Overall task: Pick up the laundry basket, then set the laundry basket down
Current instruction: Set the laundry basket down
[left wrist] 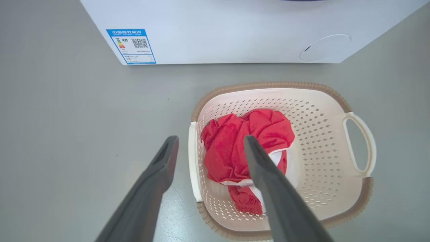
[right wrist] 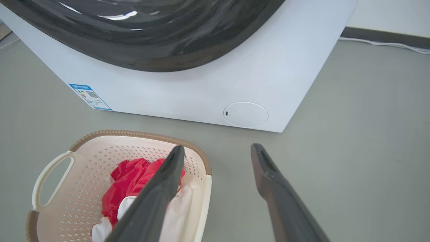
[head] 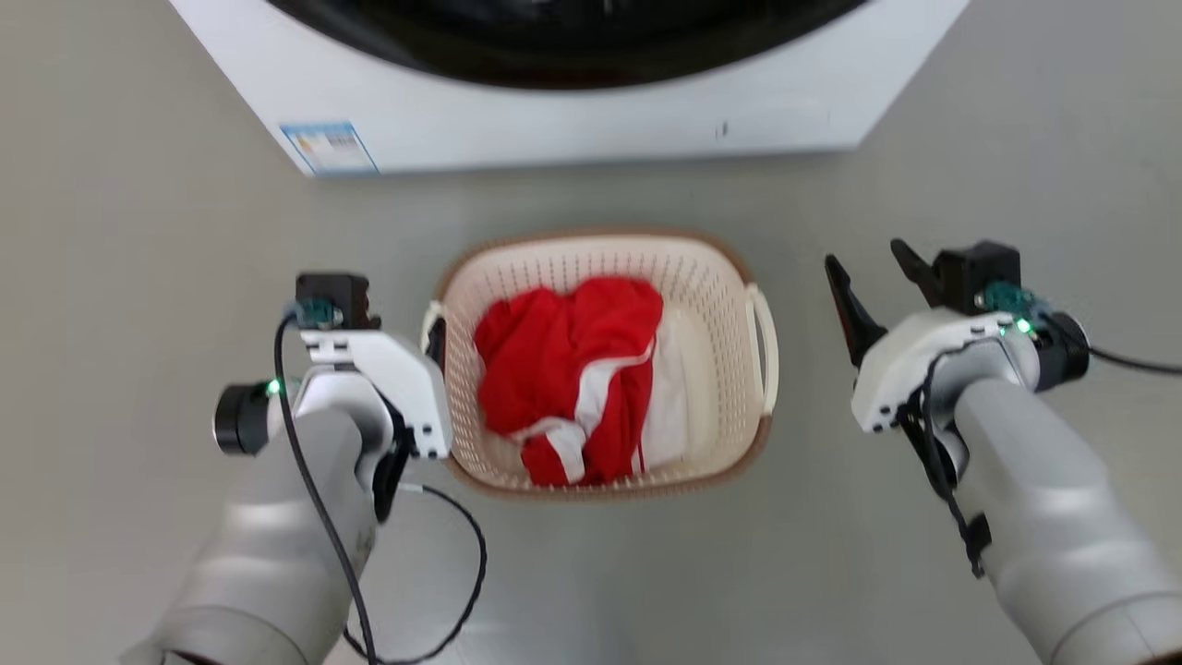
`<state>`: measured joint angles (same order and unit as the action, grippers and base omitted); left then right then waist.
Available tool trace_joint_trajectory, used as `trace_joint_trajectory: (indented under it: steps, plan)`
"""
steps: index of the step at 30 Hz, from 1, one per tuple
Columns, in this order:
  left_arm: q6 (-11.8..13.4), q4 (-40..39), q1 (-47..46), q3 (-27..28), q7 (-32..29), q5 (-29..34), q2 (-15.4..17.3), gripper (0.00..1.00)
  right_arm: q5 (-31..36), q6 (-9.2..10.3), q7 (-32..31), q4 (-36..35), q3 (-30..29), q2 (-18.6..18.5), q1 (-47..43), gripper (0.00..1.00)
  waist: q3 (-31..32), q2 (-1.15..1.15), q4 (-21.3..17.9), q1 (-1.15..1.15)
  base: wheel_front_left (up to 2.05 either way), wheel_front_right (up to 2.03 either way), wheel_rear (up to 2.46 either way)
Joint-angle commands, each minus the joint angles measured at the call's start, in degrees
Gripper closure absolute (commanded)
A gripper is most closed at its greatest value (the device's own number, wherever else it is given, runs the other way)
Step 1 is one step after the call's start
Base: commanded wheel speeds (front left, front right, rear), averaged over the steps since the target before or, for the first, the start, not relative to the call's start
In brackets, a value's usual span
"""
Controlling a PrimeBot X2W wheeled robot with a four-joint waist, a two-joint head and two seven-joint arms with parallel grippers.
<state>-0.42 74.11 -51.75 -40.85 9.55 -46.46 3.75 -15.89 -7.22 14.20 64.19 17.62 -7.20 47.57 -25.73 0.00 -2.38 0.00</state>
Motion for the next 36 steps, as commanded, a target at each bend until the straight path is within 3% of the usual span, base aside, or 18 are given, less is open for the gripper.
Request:
trace_joint_trajectory:
  steps: [1,7,16,27,36]
  plan:
    - [-0.3,-0.5,0.6,1.1,0.8,-0.4,1.3,0.0,1.0,-0.26,0.8,-1.6,0.0,0.0,-2.1,0.0,4.3,0.0,1.0,0.0,0.0,0.0,0.0]
    - [-1.9,-0.9,3.4,2.3,3.6,-1.9,1.1,0.0,7.0,-0.26,0.8,-8.6,-6.3,-0.4,-8.4,0.0,10.6,0.0,2.1,0.0,0.0,0.0,0.0]
    - [-2.9,-4.9,7.9,5.2,5.4,-3.2,3.0,0.0,12.2,-0.26,0.8,-20.3,-11.1,-0.5,-17.4,0.0,17.9,0.0,3.1,0.0,0.0,0.0,0.0]
    - [2.3,-19.8,19.0,12.9,5.4,0.1,8.5,0.0,13.8,-0.26,0.8,-29.9,-12.5,-1.9,-25.6,0.0,24.4,0.0,3.4,0.0,0.0,0.0,0.0]
    - [5.8,-33.3,28.9,20.0,5.4,3.7,10.7,0.0,13.6,-0.26,0.8,-35.0,-14.3,-2.5,-30.3,0.0,26.4,0.0,2.9,0.0,0.0,0.0,0.0]
